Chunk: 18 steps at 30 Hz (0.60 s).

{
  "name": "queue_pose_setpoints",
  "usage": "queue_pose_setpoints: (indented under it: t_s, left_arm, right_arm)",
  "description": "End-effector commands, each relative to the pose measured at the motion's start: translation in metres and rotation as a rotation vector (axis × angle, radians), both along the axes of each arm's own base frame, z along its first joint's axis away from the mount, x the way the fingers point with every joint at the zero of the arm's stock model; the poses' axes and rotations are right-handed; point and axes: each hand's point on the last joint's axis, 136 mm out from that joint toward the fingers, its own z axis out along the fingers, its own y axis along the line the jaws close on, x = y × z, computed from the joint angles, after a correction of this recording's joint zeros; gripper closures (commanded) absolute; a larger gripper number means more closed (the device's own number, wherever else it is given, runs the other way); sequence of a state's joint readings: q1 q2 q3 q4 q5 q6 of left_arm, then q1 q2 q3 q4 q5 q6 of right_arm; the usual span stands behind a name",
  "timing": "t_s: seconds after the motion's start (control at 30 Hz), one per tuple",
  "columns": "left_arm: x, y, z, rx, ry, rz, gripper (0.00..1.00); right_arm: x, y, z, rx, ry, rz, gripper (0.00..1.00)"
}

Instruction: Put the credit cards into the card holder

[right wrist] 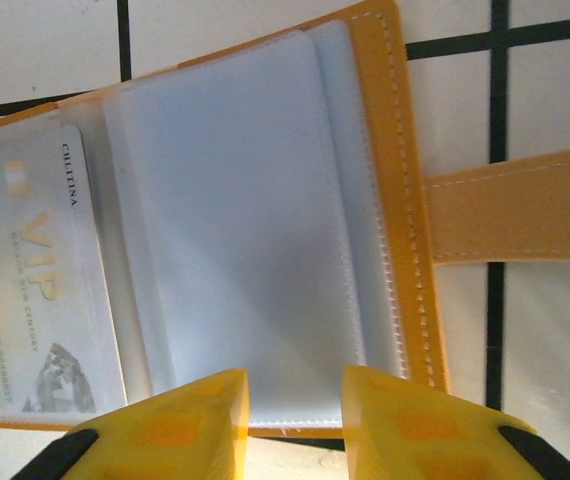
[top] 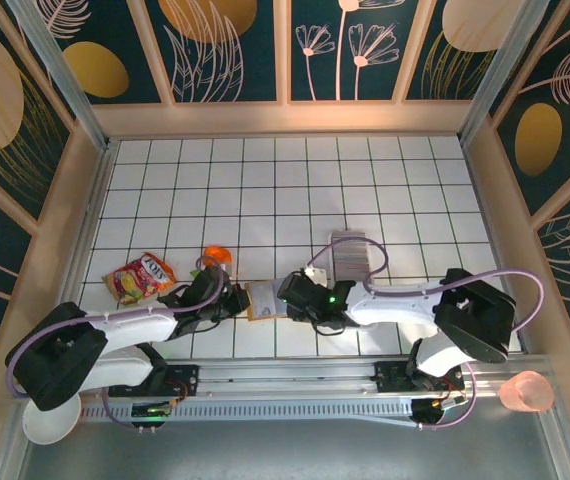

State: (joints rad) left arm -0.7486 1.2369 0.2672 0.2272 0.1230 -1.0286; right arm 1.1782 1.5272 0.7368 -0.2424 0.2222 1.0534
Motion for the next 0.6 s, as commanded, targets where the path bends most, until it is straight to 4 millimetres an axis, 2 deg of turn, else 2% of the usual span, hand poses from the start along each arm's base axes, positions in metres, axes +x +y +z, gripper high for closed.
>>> queue_pose_setpoints:
  t_s: [0.0, 0.13, 0.3, 0.57]
  left_arm:
    - [-0.017, 0.012, -0.020, 0.065, 0.066, -0.010, 1.00]
    - [-0.018, 0.012, -0.019, 0.052, 0.068, -0.008, 1.00]
    - [-0.018, 0.012, -0.020, 0.054, 0.070, -0.010, 1.00]
    - [-0.018, 0.012, -0.019, 0.053, 0.065, -0.006, 1.00]
  right_arm:
    - [0.003, 0.010, 0.002, 0.011, -0.013, 0.008, 0.70]
    - [0.001, 0.006, -0.006, -0.004, -0.002, 0.003, 0.70]
    - [-0.001, 0.014, -0.009, 0.029, 0.020, 0.012, 0.69]
    - [0.002, 0.038, 0.005, 0.139, 0.008, 0.033, 0.64]
